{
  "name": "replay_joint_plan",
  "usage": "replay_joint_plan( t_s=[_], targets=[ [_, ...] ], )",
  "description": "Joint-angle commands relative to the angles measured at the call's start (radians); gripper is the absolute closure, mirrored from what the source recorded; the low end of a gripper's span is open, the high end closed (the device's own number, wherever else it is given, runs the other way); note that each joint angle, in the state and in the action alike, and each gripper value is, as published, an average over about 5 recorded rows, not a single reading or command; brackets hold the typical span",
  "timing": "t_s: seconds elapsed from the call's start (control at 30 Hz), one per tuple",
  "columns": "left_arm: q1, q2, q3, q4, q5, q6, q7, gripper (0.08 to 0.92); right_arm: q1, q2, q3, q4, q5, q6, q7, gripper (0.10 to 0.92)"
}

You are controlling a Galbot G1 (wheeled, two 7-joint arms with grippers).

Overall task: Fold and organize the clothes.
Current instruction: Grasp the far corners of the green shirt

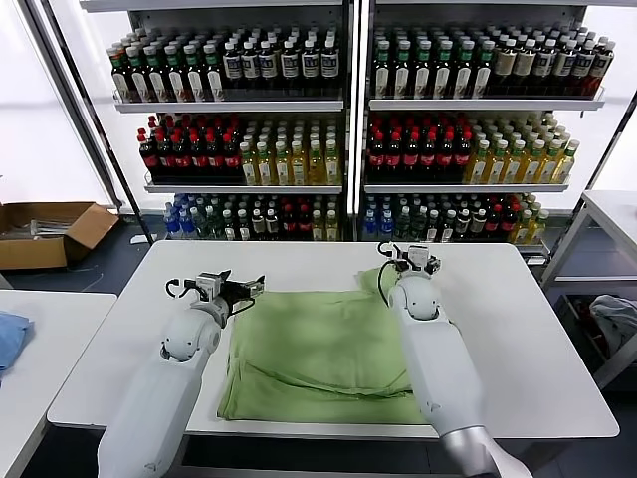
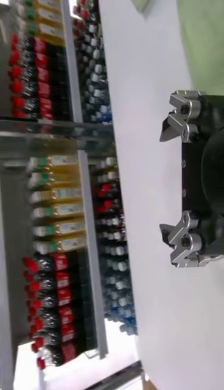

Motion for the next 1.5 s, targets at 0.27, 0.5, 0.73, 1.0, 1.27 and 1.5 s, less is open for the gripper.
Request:
replay_joint_plan(
  t_s=[0.27,0.5,0.73,1.0,1.27,1.5],
  targets=[
    [-0.045,-0.011,0.018,0.096,-0.006,0.005,-0.002,0.177,0.079,0.023,0.006,-0.19,-0.014,0.014,-0.022,0.203],
    [-0.032,-0.015,0.015,0.102,-0.004,0.005,-0.001,0.177,0.083,0.031,0.007,-0.222,-0.024,0.024,-0.03,0.203],
    [-0.02,-0.013,0.013,0.1,-0.005,0.005,0.001,0.245,0.079,0.037,0.011,-0.228,-0.028,0.019,-0.033,0.272],
    [0.008,-0.01,0.021,0.076,-0.004,0.006,0.005,0.477,0.056,0.035,0.013,-0.212,-0.027,0.01,-0.033,0.469],
    [0.053,-0.013,0.024,0.036,0.003,0.007,0.025,0.719,0.033,0.026,0.016,-0.178,-0.026,-0.003,-0.035,0.544],
    [0.05,-0.022,0.012,0.043,0.001,0.005,0.028,0.898,0.001,0.03,0.017,-0.142,-0.019,-0.002,-0.037,0.748]
  ],
)
